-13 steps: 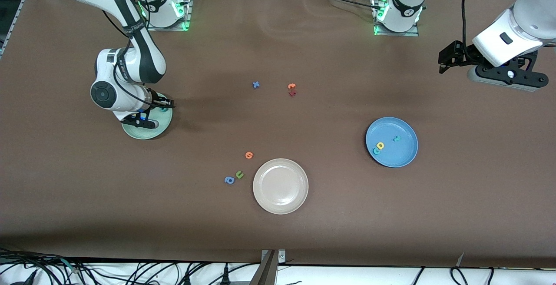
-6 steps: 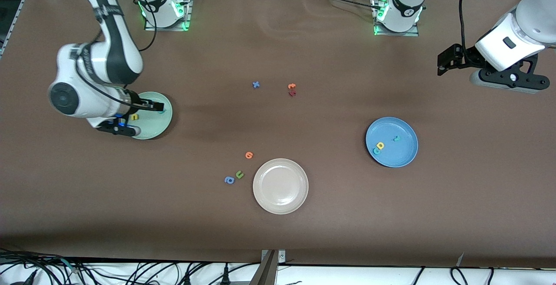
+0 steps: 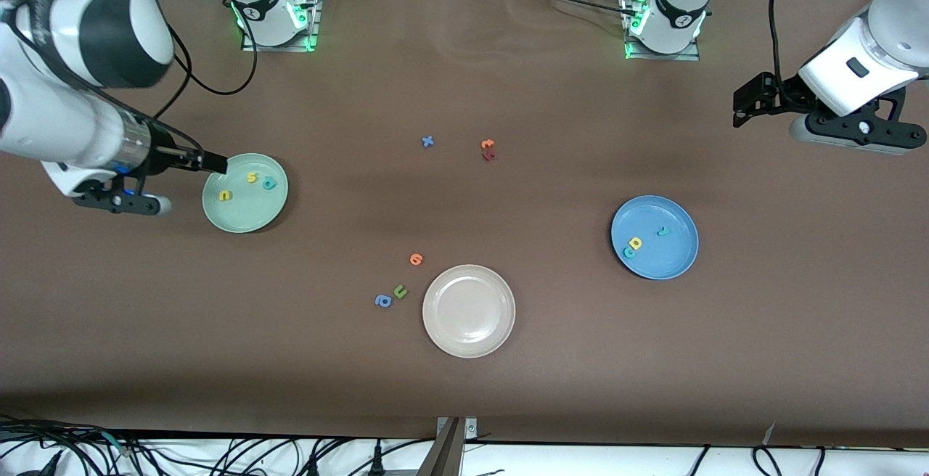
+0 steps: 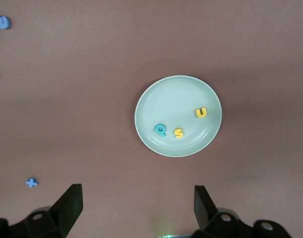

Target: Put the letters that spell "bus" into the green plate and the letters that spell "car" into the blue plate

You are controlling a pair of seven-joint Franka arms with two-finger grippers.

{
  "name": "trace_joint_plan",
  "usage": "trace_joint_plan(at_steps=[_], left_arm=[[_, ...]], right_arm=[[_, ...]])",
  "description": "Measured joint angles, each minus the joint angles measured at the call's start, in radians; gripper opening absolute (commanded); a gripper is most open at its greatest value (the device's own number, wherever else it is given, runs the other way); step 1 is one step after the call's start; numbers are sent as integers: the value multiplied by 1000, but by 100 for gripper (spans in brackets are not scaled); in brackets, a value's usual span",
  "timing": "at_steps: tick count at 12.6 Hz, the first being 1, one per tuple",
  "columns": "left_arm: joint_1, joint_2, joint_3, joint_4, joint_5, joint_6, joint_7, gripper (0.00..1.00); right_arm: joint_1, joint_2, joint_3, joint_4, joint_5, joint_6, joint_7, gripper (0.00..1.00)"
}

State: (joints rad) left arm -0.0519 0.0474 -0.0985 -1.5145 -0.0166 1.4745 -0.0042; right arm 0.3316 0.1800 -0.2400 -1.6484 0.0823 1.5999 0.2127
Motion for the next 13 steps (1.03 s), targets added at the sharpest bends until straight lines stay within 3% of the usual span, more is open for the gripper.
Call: trace_joint_plan(at_steps=[5,10,11,13], left_arm=[[3,0,-1,0,0,0,-4,100],[4,1,0,0,0,-5,-4,100],[4,1,0,0,0,-6,-4,100],[4,1,0,0,0,-14,-4,100]], right_arm=[[0,-15,-11,87,-42,-59,0,100],[-6,-15,-15,93,-61,-79,0,100],[-26,-15,-3,94,-61,-79,-2,100],[-116,-15,81,105,-61,-80,-7,100]])
